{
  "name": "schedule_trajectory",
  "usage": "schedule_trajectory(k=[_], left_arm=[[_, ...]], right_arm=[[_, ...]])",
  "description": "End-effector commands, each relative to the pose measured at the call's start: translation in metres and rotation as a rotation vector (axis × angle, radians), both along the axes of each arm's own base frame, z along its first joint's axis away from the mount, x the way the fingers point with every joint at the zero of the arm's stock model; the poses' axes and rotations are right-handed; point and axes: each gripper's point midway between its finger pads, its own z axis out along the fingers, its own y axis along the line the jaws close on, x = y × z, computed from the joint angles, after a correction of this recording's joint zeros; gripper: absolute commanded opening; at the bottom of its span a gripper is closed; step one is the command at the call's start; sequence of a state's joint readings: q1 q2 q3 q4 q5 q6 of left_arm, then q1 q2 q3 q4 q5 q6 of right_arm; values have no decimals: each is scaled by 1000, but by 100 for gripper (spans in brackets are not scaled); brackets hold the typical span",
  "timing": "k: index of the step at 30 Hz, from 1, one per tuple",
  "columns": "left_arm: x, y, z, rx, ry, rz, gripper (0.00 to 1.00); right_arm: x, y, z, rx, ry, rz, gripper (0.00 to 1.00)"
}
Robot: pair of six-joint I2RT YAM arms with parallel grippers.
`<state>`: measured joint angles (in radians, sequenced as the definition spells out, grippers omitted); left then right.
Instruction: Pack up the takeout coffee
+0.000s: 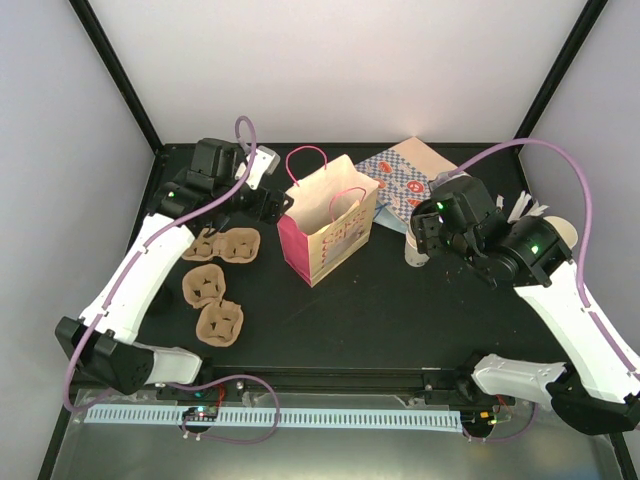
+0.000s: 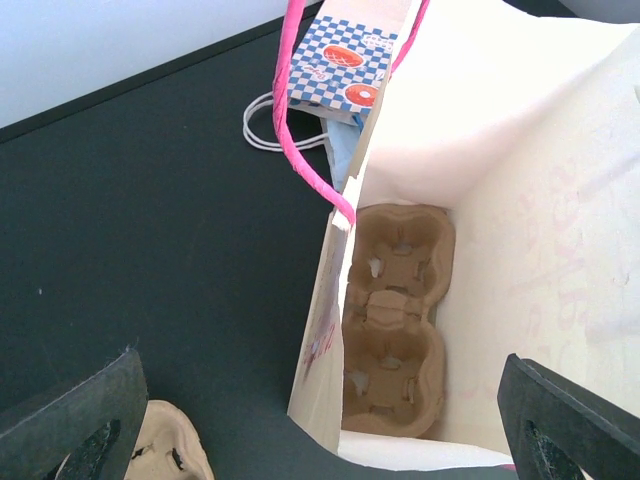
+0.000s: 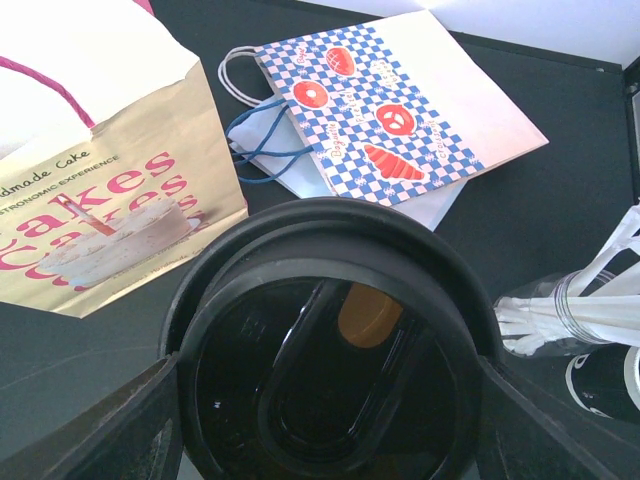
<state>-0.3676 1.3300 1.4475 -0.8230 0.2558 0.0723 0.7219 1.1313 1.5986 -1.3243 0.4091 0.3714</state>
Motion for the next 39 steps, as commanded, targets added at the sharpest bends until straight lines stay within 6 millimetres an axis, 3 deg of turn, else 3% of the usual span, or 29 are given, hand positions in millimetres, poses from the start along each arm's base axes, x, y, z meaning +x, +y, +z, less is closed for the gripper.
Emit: schedule_trajectory(k=[1,15,23,31,39], left_arm=[[-6,0,13,-10,-33,-25,98],[10,-5,-1,24,10,-35,84],[25,-26,-1,-14,42,-101,78],[34,-39,-8,-39,65,-140,53],[27,-40,-7,-20,56,-174,7]], right_arm=[[-1,-4,10,14,-33,-6,71],[2,-2,18,23,-57,4,71],[1,-3,19,27,-59,4,71],[2,-2,21,28,-64,4,71],[2,-4,25,24,-78,-1,71]])
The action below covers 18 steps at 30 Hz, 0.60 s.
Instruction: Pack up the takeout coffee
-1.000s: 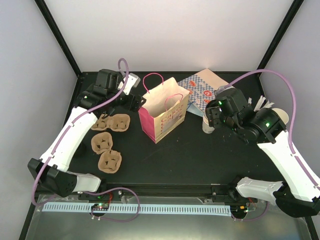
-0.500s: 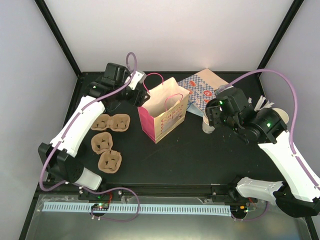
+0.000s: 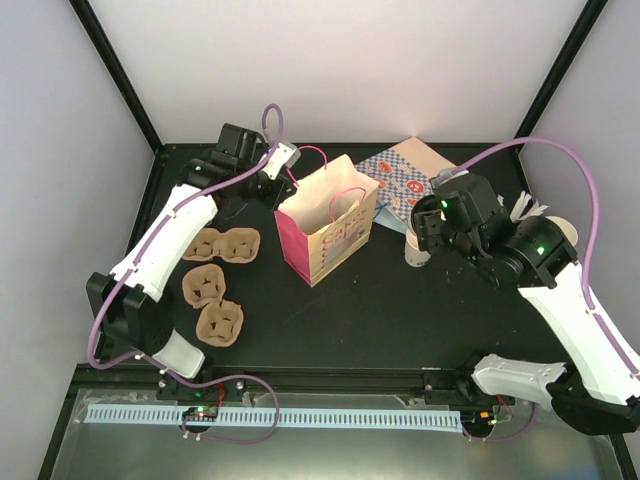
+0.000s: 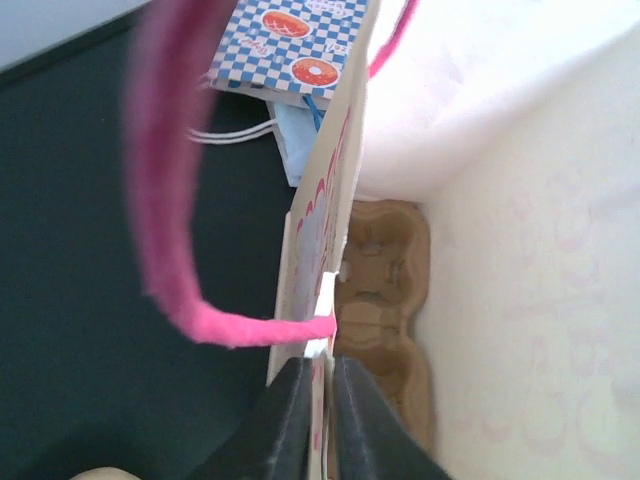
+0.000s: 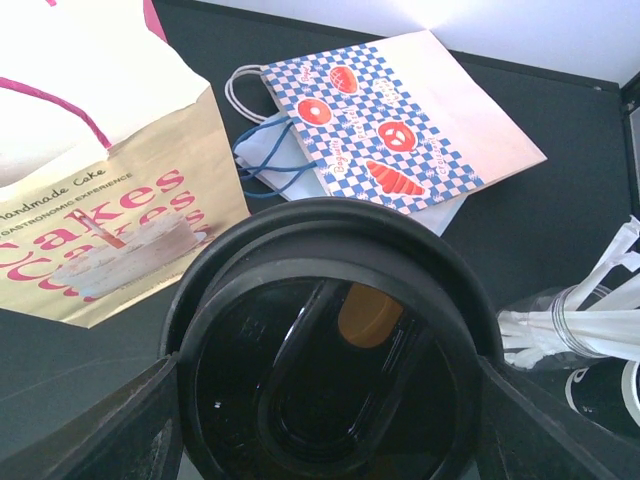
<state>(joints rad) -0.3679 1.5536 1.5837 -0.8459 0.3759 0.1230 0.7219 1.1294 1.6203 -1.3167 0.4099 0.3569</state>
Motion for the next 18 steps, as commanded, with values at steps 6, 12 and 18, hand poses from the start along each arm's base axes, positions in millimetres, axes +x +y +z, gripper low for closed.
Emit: schedule_trajectory(k=[6,12,18], left_arm=[[-17,-4,27,6,-71,-62,2],[-29,-1,34,28,-112,-66,2],[-38,3,39,61,-150,-58,2]], right_arm=[[1,-6,22,19,-70,-8,71],[0,-8,28,21,-87,-7,71],[-2,-10,35,32,-106,-1,70]])
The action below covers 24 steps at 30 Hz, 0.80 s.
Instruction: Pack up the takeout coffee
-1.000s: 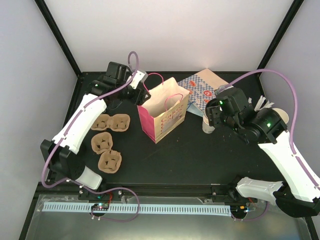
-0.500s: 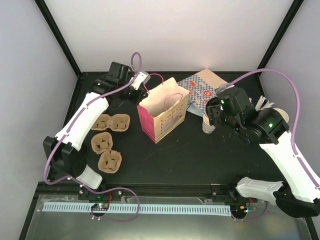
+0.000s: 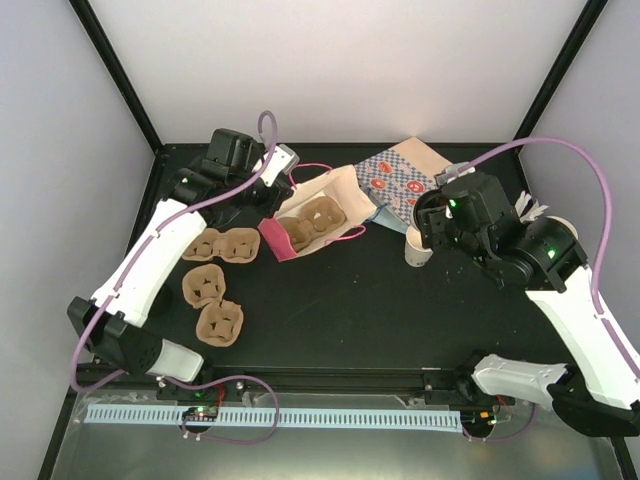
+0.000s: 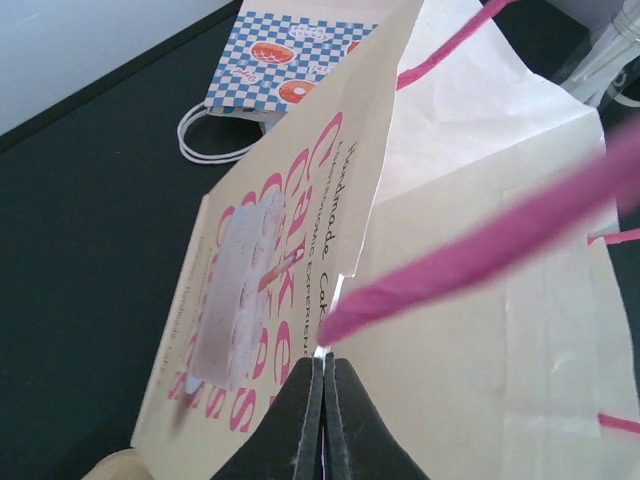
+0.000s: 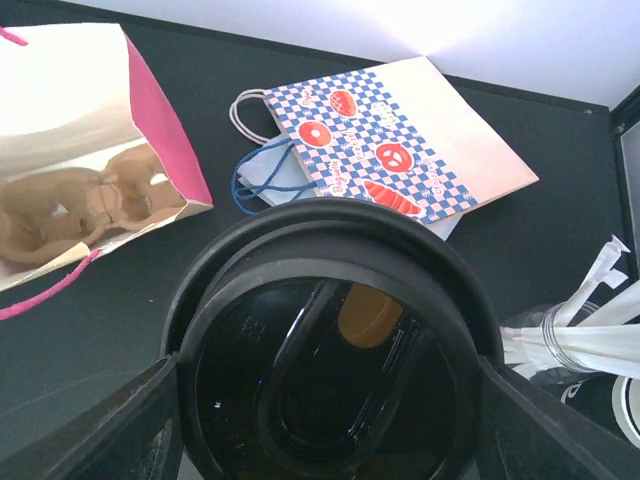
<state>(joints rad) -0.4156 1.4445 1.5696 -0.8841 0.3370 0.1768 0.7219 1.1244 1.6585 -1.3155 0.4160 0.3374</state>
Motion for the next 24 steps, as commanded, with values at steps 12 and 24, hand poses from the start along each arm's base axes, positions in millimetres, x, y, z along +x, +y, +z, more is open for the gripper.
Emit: schedule_trajectory(k=[12,24], left_arm=[[-23,1,16,52,-100,-21,2],[-26,3,17,120,-151,-15,2]], right_arm=[[-7,-8,22,41,-71,10,70],[-13,0,29,82,-93,76,68]])
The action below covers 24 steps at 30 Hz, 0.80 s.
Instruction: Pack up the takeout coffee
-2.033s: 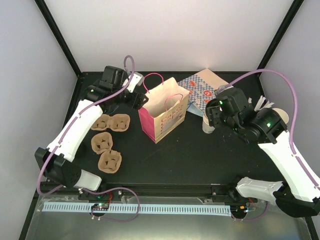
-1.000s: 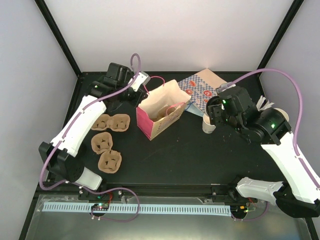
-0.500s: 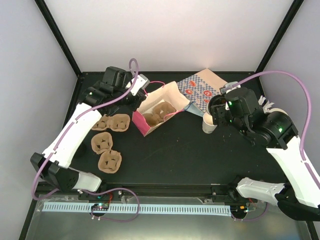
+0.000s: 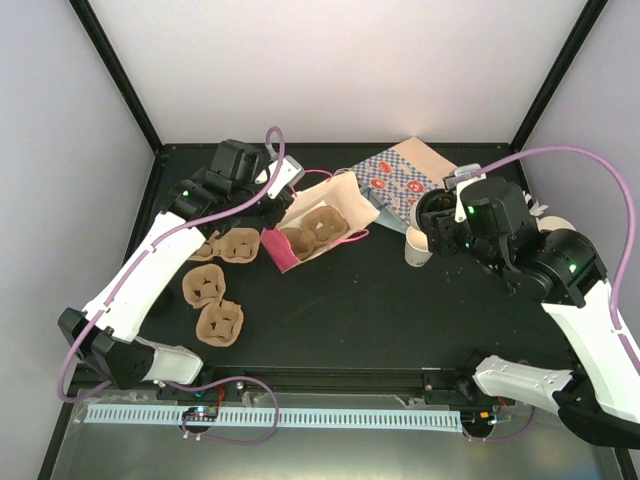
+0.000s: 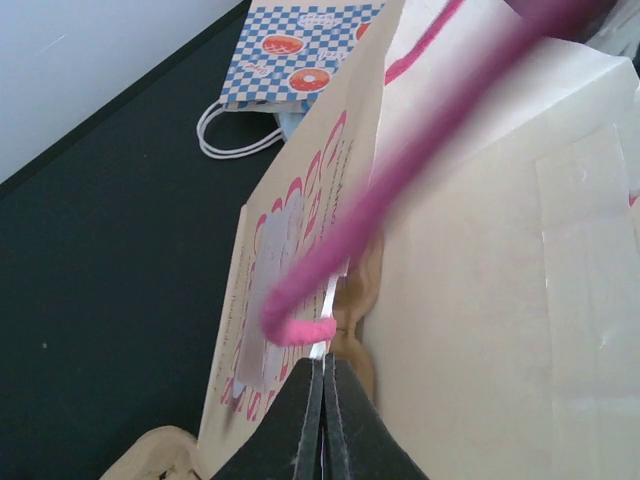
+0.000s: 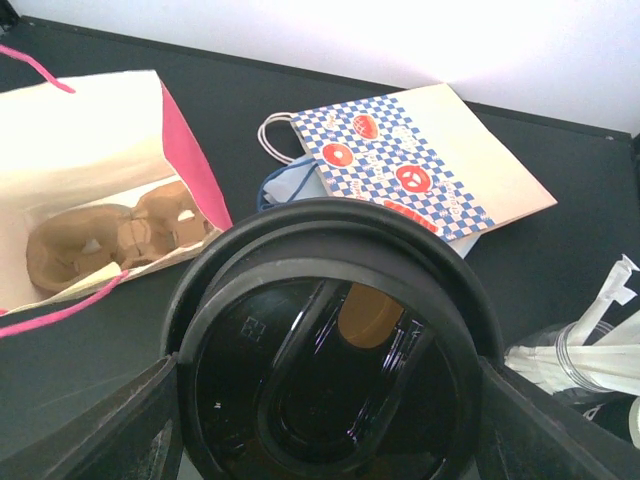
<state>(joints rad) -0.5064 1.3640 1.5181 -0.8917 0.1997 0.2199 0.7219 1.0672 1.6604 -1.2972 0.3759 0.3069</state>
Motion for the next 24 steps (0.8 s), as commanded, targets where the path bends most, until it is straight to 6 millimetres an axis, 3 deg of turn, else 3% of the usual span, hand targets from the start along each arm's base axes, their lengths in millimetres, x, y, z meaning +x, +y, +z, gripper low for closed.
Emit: schedule_trajectory(k=[1,24], left_arm=[[-3,5,15,24,-71,2,2],[-7,3,18,50,-107,-3,1]], right_arm=[[-1,2,13,33,-46,28,68],[-3,2,13,33,-54,42,67]])
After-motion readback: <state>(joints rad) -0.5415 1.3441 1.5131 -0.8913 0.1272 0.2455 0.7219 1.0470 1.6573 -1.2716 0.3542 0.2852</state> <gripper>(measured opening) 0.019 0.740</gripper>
